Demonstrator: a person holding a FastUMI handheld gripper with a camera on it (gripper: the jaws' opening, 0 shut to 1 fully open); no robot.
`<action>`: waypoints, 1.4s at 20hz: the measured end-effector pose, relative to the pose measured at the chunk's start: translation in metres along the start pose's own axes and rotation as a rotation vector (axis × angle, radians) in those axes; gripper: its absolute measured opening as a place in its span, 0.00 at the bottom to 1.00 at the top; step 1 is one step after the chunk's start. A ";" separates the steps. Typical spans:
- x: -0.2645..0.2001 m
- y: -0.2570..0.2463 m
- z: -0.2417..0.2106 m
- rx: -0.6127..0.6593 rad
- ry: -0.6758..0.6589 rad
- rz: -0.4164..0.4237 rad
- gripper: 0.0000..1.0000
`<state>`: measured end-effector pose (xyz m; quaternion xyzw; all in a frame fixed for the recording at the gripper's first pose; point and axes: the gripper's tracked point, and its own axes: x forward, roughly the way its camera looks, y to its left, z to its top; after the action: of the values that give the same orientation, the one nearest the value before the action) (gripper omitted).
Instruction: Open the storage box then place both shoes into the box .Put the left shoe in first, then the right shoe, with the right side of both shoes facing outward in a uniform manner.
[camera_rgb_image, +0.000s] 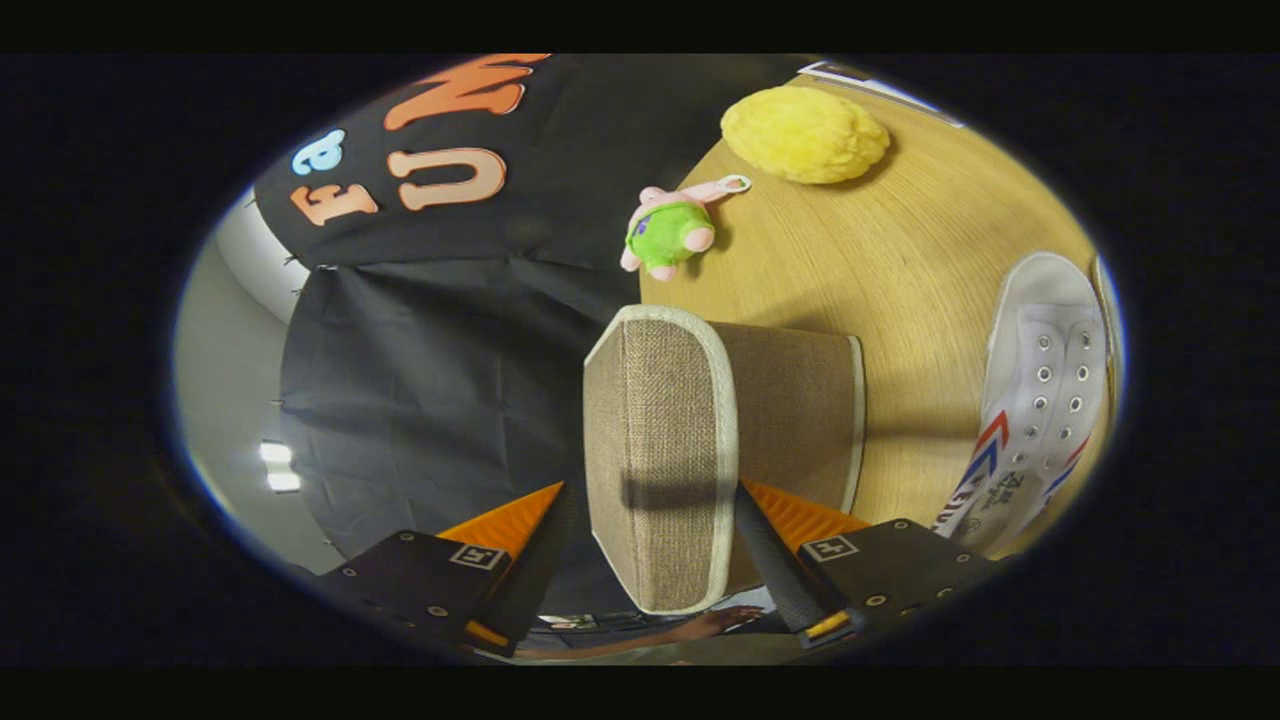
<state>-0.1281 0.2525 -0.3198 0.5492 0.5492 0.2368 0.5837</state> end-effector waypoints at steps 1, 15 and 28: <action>-0.004 0.007 0.004 0.014 -0.015 0.023 0.90; 0.028 0.007 0.010 -0.006 -0.034 -0.059 0.35; 0.036 -0.001 0.005 0.123 0.026 -0.117 0.06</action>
<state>-0.1133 0.2822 -0.3354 0.5478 0.6015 0.1755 0.5544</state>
